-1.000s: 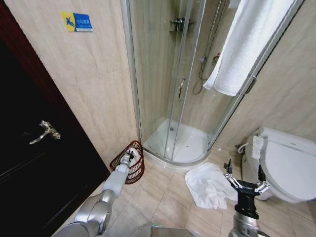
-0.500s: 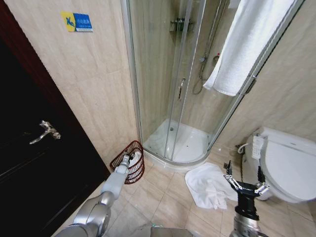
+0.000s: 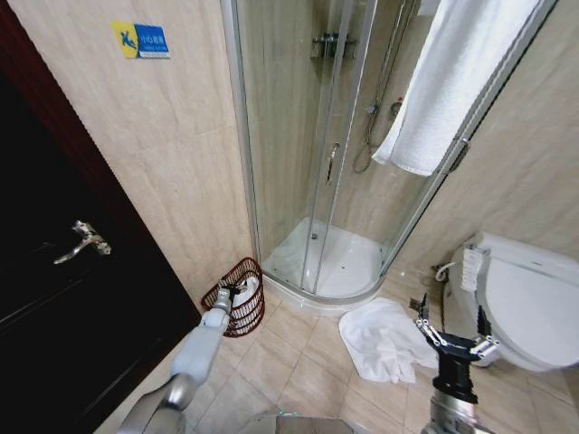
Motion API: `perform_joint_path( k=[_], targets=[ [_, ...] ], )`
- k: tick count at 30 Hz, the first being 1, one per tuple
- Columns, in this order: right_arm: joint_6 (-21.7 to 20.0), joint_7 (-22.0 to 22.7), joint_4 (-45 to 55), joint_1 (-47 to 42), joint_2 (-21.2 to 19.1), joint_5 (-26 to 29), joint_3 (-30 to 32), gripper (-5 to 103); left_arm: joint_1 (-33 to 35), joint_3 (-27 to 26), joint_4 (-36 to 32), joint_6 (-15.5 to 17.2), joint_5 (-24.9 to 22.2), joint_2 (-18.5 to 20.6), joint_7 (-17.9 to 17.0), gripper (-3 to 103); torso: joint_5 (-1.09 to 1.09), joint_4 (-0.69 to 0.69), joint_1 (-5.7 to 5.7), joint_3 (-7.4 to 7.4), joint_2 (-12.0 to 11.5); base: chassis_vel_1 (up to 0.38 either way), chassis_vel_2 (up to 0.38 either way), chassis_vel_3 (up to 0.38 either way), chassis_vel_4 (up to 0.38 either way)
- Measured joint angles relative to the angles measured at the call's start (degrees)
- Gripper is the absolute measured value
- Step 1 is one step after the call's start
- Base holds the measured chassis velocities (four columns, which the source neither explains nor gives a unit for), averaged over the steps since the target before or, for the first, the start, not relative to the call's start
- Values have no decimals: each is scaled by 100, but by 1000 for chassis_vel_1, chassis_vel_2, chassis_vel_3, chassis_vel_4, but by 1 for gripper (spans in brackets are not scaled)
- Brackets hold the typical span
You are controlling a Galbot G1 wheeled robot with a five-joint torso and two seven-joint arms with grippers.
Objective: Discard the used towel into the hamper.
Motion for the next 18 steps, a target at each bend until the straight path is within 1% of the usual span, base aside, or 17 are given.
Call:
perform_joint_path(
  k=[2, 3, 6, 8, 9, 12, 13, 15, 16, 18],
  targets=[
    [-53, 11, 83, 15, 0, 6, -8, 100, 349, -76, -639, 188, -253, 123, 36, 100, 0, 0, 0, 0, 0, 0, 0, 0, 0],
    [-53, 11, 83, 15, 0, 6, -8, 100, 349, -76, -639, 188, -253, 123, 36, 100, 0, 0, 0, 0, 0, 0, 0, 0, 0],
    [-126, 81, 160, 26, 0, -24, -17, 100, 822, -201, -1372, 335, -456, 209, 61, 100, 0, -1, 0, 0, 0, 0, 0, 0, 0],
    [-184, 155, 204, 30, 0, -67, -41, 100, 1277, -304, -1979, 438, -649, 245, 63, 100, 0, -2, 0, 0, 0, 0, 0, 0, 0],
    [-184, 155, 204, 30, 0, -67, -41, 100, 1277, -304, -1979, 438, -649, 245, 63, 100, 0, -2, 0, 0, 0, 0, 0, 0, 0],
    [-218, 190, 320, -3, 0, -83, -58, 100, 1998, -504, -2909, 520, -822, 278, 60, 100, 0, 0, 0, -1, 0, 0, 0, 0, 0],
    [-218, 190, 320, -3, 0, -83, -58, 100, 1998, -504, -2909, 520, -822, 278, 60, 100, 0, 0, 0, -1, 0, 0, 0, 0, 0],
    [-269, 214, 438, -46, 0, -136, -39, 100, 2347, -602, -3453, 531, -864, 298, 54, 100, 0, -1, -1, -1, 0, 0, 0, 0, 0],
    [-269, 214, 438, -46, 0, -136, -39, 100, 2347, -602, -3453, 531, -864, 298, 54, 100, 0, -1, -1, -1, 0, 0, 0, 0, 0],
    [-300, 249, 552, -58, 0, -186, 3, 100, 2627, -671, -3913, 530, -902, 301, 53, 100, 0, -2, -1, 0, 0, 0, 0, 0, 0]
  ],
)
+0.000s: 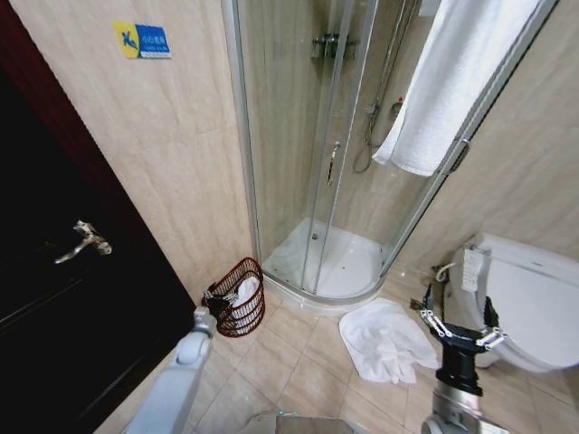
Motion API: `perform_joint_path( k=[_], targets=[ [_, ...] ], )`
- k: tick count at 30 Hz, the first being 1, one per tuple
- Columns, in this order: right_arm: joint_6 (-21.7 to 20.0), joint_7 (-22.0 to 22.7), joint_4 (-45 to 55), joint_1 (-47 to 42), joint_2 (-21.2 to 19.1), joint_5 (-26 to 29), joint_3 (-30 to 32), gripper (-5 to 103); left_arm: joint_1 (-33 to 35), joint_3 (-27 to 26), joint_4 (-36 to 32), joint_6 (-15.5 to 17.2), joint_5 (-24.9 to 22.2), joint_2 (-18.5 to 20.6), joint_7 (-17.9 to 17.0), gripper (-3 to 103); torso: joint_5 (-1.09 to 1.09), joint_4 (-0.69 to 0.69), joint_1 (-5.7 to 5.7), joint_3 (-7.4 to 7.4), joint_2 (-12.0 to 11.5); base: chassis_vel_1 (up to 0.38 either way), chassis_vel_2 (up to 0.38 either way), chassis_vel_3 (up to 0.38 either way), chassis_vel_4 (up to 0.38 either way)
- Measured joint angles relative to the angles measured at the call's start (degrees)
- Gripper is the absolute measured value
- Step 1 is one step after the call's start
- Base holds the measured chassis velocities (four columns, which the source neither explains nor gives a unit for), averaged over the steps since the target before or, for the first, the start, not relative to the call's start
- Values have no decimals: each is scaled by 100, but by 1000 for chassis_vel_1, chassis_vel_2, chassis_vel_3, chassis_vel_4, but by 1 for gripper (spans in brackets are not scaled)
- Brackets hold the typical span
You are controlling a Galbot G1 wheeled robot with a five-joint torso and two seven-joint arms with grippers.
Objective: Discard the used towel into the hamper.
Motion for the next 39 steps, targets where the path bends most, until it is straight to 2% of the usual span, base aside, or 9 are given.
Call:
perform_joint_path(
  k=[2, 5, 6, 10, 14, 20, 22, 31, 39],
  targets=[
    [-35, 50, 51, 1, 0, -4, 8, 100, 118, -39, -203, 0, -20, -9, -2, 100, 1, 0, 0, 0, 0, 0, 0, 0, 0],
    [-179, 308, 155, 14, 0, 1, 56, 100, 555, -226, -984, 6, -29, -144, -1, 100, 2, 0, 0, 0, 0, 0, 0, 0, 0],
    [-179, 308, 155, 14, 0, 1, 56, 100, 555, -226, -984, 6, -29, -144, -1, 100, 2, 0, 0, 0, 0, 0, 0, 0, 0],
    [-288, 515, 310, -1, -34, 97, 127, 100, 1250, -500, -2084, 18, 4, -534, 9, 100, 2, 1, 0, 0, 0, 0, 0, 0, 0],
    [-442, 584, 518, 51, -66, 144, 106, 100, 1746, -625, -2676, 16, 3, -796, 18, 100, 2, 3, 0, 0, 0, 0, 0, 0, 0],
    [-637, 625, 793, 113, -112, 166, 74, 100, 2077, -670, -3344, 17, -65, -972, -28, 100, 3, 1, 1, 0, 0, 0, 0, 0, 0],
    [-837, 692, 1049, 163, -155, 173, 51, 100, 2216, -670, -3764, 19, -72, -1069, -41, 100, 2, 0, 1, 0, 0, 0, 0, 0, 0],
    [-1314, 772, 1581, 238, -353, 252, 76, 100, 2376, -569, -4302, -6, 130, -1207, -2, 100, 2, 1, 1, 1, 0, 0, 0, 0, 0],
    [-1434, 767, 1709, 265, -400, 296, 71, 100, 2424, -509, -4333, 16, 455, -1277, 84, 100, 1, 1, 1, 1, 0, 0, 0, 0, 0]
  ],
)
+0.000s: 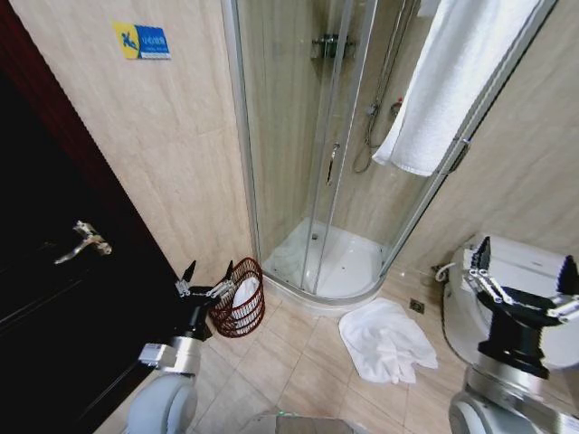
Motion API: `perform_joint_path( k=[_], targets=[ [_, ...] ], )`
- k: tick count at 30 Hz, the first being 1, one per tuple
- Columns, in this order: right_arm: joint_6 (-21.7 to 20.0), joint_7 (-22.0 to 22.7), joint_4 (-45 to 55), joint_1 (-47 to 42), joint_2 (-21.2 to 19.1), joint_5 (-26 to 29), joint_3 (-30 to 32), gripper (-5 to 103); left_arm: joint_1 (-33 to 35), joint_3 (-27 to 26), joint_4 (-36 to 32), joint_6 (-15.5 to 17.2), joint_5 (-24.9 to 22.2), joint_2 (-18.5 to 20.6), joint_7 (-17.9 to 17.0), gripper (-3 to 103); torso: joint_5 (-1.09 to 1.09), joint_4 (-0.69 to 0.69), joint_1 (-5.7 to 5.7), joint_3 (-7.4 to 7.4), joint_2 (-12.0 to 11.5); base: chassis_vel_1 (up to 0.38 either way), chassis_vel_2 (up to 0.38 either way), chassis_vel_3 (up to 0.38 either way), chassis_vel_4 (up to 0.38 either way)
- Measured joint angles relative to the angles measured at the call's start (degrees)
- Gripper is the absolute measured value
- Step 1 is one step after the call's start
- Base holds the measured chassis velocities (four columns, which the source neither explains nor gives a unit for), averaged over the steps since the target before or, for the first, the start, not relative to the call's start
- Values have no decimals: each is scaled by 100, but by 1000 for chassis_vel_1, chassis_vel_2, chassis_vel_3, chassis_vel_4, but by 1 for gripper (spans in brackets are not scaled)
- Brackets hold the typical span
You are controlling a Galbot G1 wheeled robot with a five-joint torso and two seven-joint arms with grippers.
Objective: Discard the used towel into the hamper.
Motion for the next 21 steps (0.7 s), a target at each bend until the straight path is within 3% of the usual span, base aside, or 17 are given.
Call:
perform_joint_path(
  k=[13, 17, 21],
  targets=[
    [146, -253, 101, 75, -313, 629, 509, 100, -9, 5, 40, 5, 10, 2, 5, 100, 0, 0, 0, 0, 0, 0, 0, 0, 0],
    [227, -403, -66, 152, -880, 1298, 1423, 100, -11, 4, 48, 5, 9, 3, 5, 100, 1, 1, 0, 0, 0, 0, 0, 0, 0],
    [175, -486, -156, 173, -1113, 1773, 1997, 100, -12, 6, 52, 5, 8, 4, 6, 100, 1, -1, 0, 0, -1, 0, 0, 0, 0]
  ],
)
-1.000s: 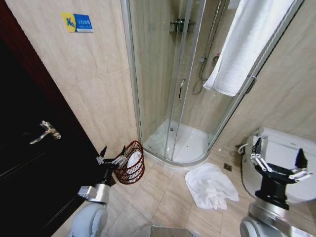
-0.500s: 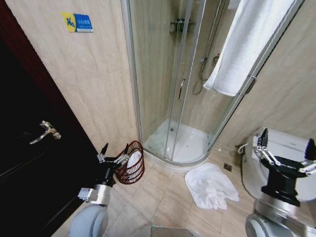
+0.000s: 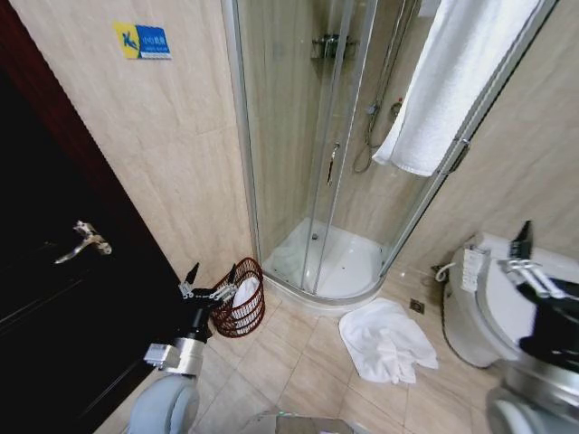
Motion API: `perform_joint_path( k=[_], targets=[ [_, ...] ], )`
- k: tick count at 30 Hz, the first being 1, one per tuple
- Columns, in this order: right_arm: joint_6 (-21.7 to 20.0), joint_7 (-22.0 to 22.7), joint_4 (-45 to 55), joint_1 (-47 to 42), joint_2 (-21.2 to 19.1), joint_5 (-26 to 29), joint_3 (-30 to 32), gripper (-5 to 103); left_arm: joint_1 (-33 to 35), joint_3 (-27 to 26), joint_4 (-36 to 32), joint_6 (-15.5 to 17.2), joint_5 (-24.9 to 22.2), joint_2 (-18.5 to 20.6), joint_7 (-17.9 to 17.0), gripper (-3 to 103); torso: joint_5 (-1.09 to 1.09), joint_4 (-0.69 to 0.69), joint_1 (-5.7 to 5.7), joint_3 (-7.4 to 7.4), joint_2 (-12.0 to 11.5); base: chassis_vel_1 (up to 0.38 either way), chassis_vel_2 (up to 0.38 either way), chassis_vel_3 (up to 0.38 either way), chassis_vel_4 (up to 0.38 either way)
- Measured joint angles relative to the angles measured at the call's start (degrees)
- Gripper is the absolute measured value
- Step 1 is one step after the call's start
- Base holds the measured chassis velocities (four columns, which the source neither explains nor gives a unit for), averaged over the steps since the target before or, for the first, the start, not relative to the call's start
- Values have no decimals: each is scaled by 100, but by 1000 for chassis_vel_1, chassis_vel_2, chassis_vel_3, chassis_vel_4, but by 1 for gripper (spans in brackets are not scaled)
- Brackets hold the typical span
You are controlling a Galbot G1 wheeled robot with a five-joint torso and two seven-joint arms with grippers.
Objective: Discard the used towel into the hamper.
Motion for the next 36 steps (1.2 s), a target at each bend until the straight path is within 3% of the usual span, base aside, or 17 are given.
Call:
perform_joint_path(
  k=[4, 13, 23, 25, 26, 27, 30, 32, 34, 36],
  targets=[
    [-78, -137, -175, 24, -387, 598, 789, 100, -2, -1, 2, 0, -2, 1, 0, 100, -1, 0, 0, 0, 0, 0, 0, 0, 0],
    [-72, -406, -431, 8, -698, 1006, 1262, 100, -2, -2, 7, 0, -6, 4, -1, 100, -2, 0, 0, 0, 0, 0, 0, 0, 0],
    [-39, -512, -572, 80, -771, 1027, 1168, 100, -2, -3, 9, -1, -6, 5, -2, 100, 2, 2, 1, 0, 0, -69, -57, 76, 69],
    [-15, -517, -621, 70, -809, 1036, 1201, 100, -2, -3, 10, -1, -6, 5, -3, 100, -9, 0, -1, -1, 2, -161, -177, 164, 178],
    [5, -525, -653, 61, -807, 1037, 1200, 100, -3, -3, 10, -2, -6, 5, -3, 100, 5, 0, 0, 0, 1, -220, -253, 172, 199],
    [5, -525, -653, 61, -807, 1037, 1200, 100, -3, -3, 10, -2, -6, 5, -3, 100, 5, 0, 0, 0, 1, -220, -253, 172, 199],
    [99, -542, -674, 60, -760, 1022, 1144, 100, -3, -2, 10, -2, -6, 5, -3, 100, -8, -2, 0, -1, 1, -237, -250, 223, 208],
    [168, -544, -682, 93, -718, 987, 1091, 100, -3, -1, 11, -1, -6, 4, -3, 100, 6, 2, 0, 0, 1, -231, -203, 220, 221],
    [174, -541, -682, 105, -713, 983, 1087, 100, -3, 0, 11, -2, -6, 2, -3, 100, 6, 3, 0, 0, 1, -166, -182, 211, 176],
    [171, -537, -691, 138, -726, 1016, 1110, 100, -4, 1, 10, -2, -6, 3, -2, 100, 0, -3, 1, 0, 1, -100, -169, 153, 99]
  ],
)
